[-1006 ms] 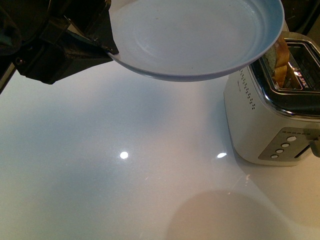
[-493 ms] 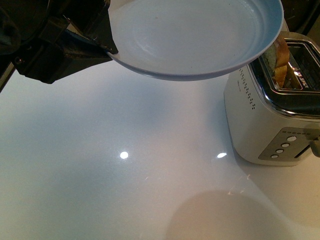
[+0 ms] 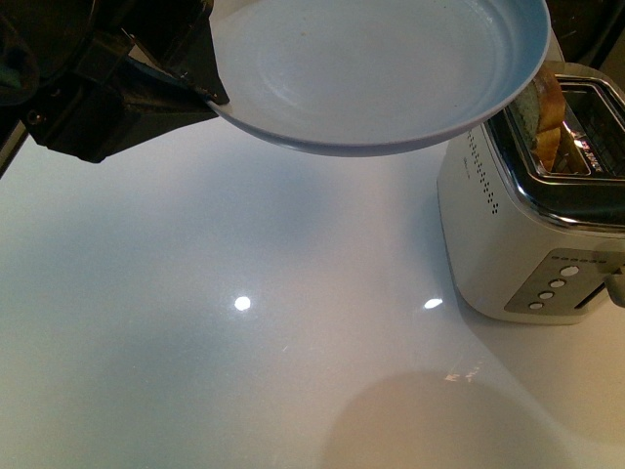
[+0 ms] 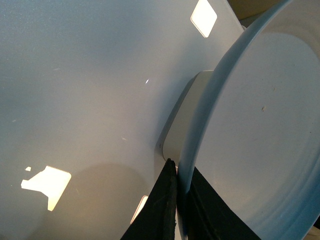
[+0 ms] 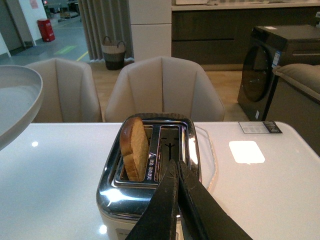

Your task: Left arm holds plate, right arm toasts bread

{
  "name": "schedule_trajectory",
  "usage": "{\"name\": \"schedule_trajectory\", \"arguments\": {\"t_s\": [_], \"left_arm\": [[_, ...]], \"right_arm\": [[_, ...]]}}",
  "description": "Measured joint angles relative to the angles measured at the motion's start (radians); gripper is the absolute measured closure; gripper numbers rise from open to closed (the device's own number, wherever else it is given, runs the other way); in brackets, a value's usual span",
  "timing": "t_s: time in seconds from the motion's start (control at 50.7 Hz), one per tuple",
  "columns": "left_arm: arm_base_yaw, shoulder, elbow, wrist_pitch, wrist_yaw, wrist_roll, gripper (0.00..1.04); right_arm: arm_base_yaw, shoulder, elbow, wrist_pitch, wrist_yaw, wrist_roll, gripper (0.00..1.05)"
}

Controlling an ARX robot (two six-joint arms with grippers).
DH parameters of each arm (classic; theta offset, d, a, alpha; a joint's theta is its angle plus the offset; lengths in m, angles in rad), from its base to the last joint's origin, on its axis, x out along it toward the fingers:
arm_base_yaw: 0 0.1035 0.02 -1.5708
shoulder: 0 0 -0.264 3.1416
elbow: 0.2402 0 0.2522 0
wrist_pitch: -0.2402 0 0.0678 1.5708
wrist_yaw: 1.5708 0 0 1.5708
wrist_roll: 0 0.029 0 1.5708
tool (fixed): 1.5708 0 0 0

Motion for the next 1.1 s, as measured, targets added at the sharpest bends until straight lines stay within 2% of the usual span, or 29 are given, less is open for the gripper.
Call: {"name": "schedule_trajectory", "arguments": {"t_s": [0.256,0.769,0.868,1.065,1.105], "left_arm": [[0.0,0.0,0.0,0.0,0.0,0.0,1.02],[0.0,0.0,0.0,0.0,0.0,0.0,1.02],[0.0,0.0,0.0,0.0,0.0,0.0,1.02],[-0.001,0.0,0.0,0.0,0.002,0.0,1.02],[0.0,0.0,0.0,0.0,0.0,0.0,1.02]], "right_arm": [[0.0,-0.12,0.0,-0.115,0.0,0.0,1.03],[0.0,-0.248,0.0,-0.243,0.0,0.0,1.03],[0.0,-0.385,0.0,-0.403,0.001,0.0,1.03],[0.0,-0.411,0.0,-0.414,0.002,0.0,1.03],[0.0,-0.412,0.0,-0.414,0.002,0.0,0.99]]}}
